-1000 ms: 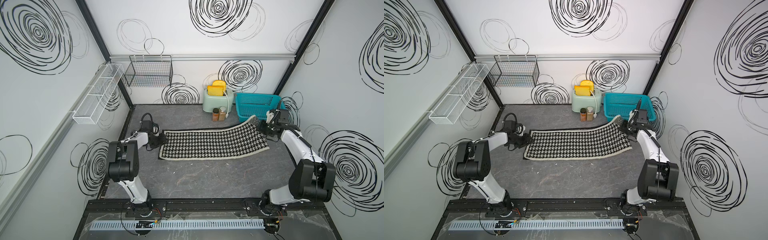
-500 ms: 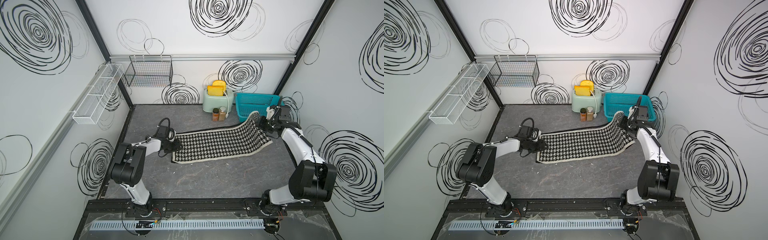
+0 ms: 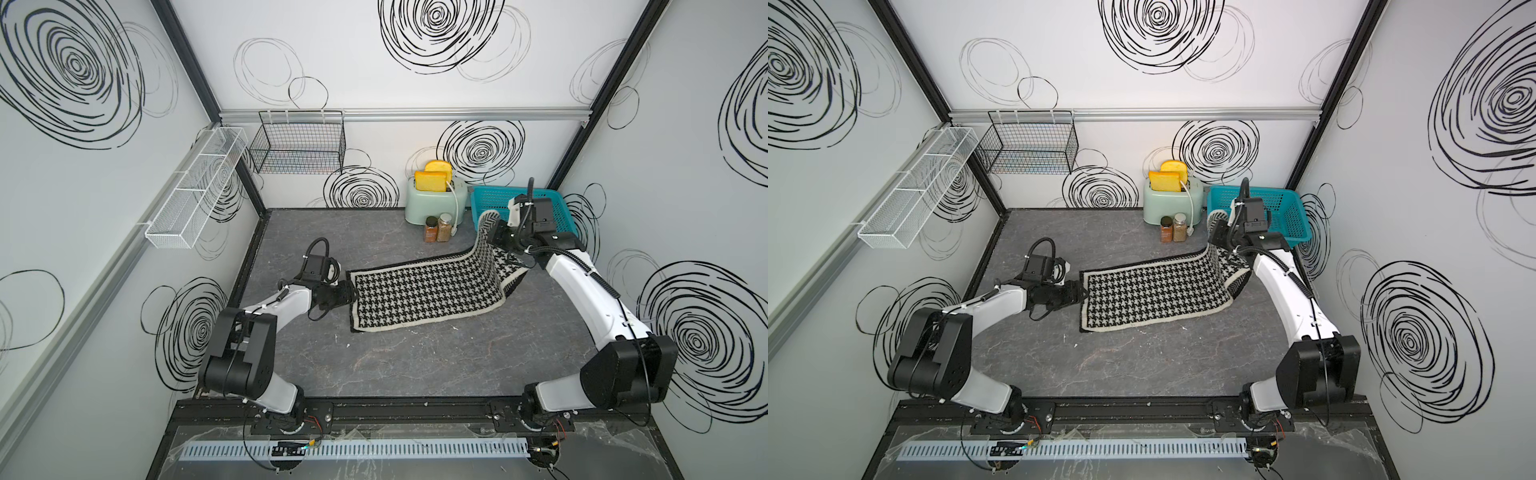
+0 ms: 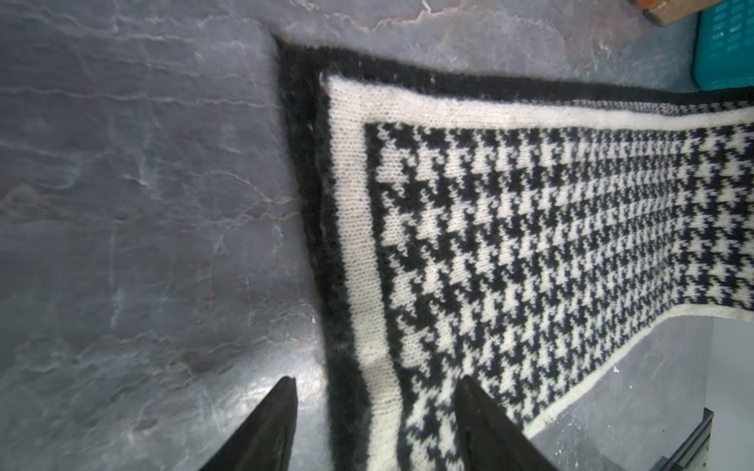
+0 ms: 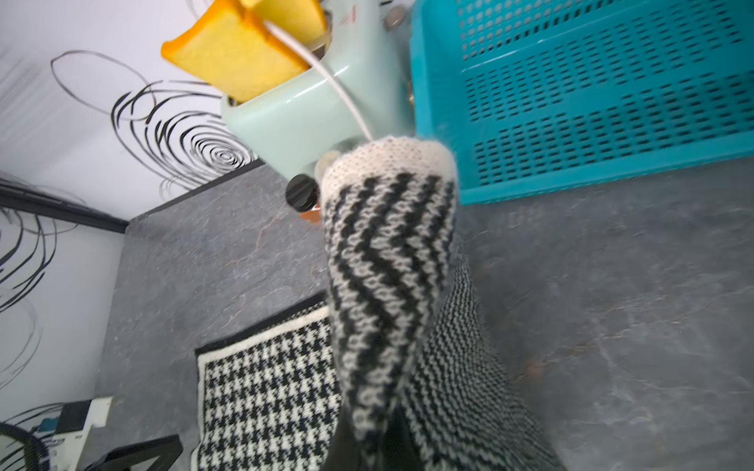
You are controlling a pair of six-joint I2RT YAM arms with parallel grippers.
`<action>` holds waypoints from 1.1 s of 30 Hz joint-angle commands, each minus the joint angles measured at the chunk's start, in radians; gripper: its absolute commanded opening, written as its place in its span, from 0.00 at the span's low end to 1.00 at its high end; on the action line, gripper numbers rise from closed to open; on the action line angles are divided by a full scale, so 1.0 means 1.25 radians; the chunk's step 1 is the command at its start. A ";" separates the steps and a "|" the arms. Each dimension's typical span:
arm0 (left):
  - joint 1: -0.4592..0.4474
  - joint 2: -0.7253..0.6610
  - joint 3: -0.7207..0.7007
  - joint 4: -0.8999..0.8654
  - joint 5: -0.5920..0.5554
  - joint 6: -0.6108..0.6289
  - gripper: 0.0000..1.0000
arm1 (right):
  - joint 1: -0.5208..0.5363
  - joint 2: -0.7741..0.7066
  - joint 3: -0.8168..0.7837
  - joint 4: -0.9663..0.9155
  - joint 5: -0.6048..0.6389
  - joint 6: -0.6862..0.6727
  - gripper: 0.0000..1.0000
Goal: Roll up the scarf and place it into the basket
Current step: Fold the scarf at the center of the board.
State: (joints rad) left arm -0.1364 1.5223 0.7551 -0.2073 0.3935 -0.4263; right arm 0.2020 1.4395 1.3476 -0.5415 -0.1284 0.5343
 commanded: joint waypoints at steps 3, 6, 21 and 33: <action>0.016 -0.003 -0.061 0.027 0.062 -0.021 0.62 | 0.138 0.006 -0.030 0.057 0.018 0.175 0.00; 0.039 0.004 -0.082 0.047 0.106 -0.036 0.60 | 0.224 0.027 -0.037 0.104 0.024 0.253 0.00; 0.074 -0.035 -0.124 0.017 0.109 -0.013 0.54 | 0.411 0.229 -0.036 0.290 -0.006 0.432 0.00; 0.072 -0.047 -0.142 0.019 0.106 -0.027 0.54 | 0.412 0.284 0.014 0.401 -0.053 0.451 0.00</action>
State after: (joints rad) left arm -0.0509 1.4605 0.5884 -0.1768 0.5335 -0.4469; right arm 0.7132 1.8057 1.3331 -0.1169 -0.1726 1.0405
